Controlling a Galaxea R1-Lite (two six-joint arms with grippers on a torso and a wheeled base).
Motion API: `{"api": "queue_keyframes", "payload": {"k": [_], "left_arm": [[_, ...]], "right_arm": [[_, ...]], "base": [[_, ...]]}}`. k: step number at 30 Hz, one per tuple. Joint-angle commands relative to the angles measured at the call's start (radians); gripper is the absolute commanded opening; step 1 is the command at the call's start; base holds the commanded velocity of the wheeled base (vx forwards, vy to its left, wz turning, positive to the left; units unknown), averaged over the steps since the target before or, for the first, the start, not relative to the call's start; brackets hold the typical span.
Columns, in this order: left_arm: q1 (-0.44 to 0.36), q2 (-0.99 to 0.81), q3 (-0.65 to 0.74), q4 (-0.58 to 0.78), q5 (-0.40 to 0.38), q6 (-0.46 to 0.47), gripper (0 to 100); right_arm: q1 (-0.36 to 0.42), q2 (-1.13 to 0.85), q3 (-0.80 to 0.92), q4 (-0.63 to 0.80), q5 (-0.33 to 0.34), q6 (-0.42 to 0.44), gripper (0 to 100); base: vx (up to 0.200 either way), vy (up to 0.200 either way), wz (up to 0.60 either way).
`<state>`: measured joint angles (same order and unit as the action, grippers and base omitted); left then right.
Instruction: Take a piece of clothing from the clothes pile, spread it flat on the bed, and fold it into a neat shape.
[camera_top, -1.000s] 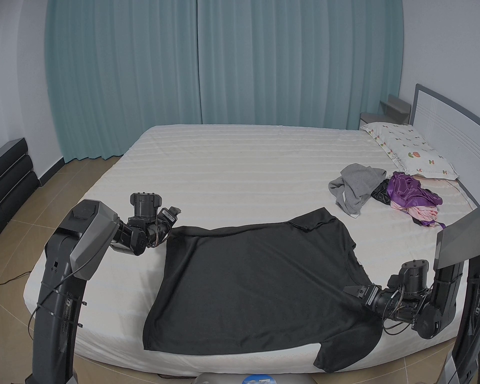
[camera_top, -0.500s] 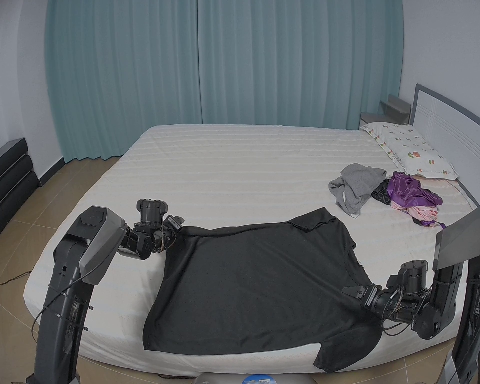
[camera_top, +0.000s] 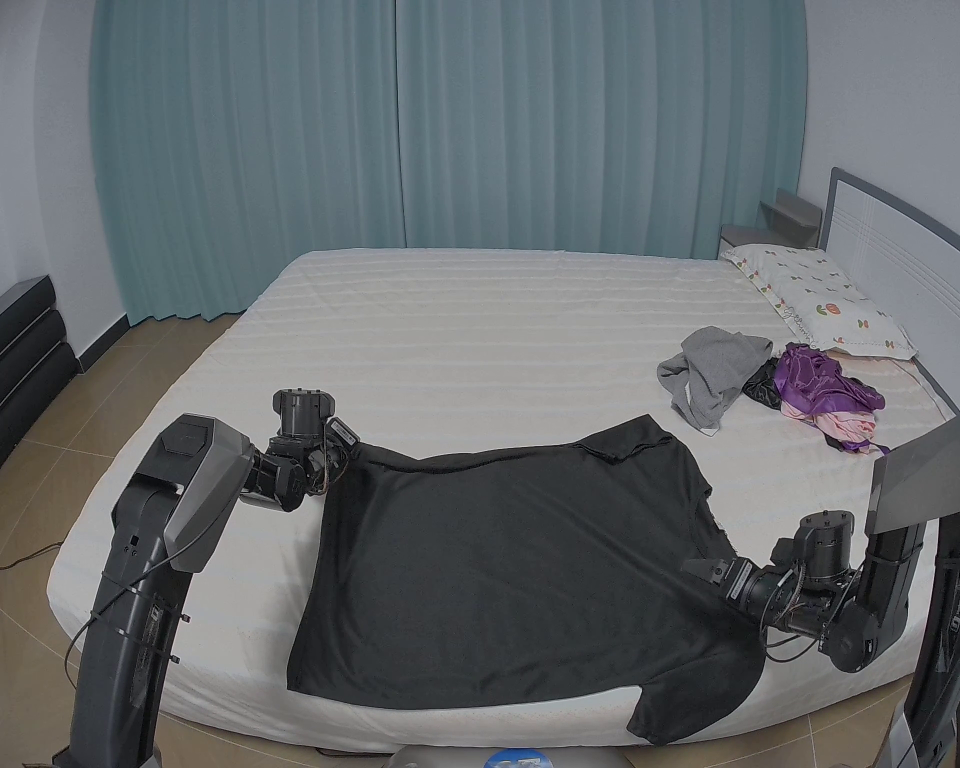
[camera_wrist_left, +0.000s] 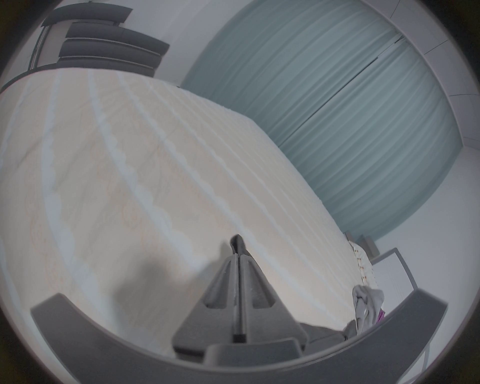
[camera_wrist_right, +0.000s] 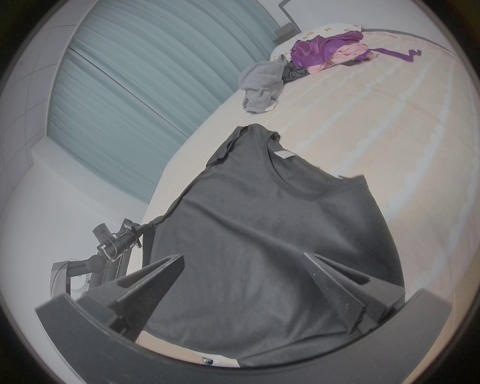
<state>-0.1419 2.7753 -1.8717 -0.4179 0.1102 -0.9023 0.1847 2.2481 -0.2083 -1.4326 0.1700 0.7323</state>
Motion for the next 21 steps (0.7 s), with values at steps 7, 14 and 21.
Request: {"api": "queue_keyframes", "payload": {"k": [7,14,21], "left_arm": [[0.008,0.015,-0.084,0.007,0.039,0.033,0],[0.027,0.007,-0.083,0.010,0.051,0.045,0],[0.035,0.009,-0.075,0.024,0.052,0.076,0]], "right_arm": [[-0.048,0.036,-0.410,0.230,-0.055,-0.034,100],[-0.090,0.180,-0.815,0.512,-0.056,-0.080,100],[-0.119,0.314,-1.157,0.764,-0.056,-0.100,100]], "base": [[0.000,0.000,0.00],[0.000,0.000,0.00],[0.000,0.000,0.00]]}}
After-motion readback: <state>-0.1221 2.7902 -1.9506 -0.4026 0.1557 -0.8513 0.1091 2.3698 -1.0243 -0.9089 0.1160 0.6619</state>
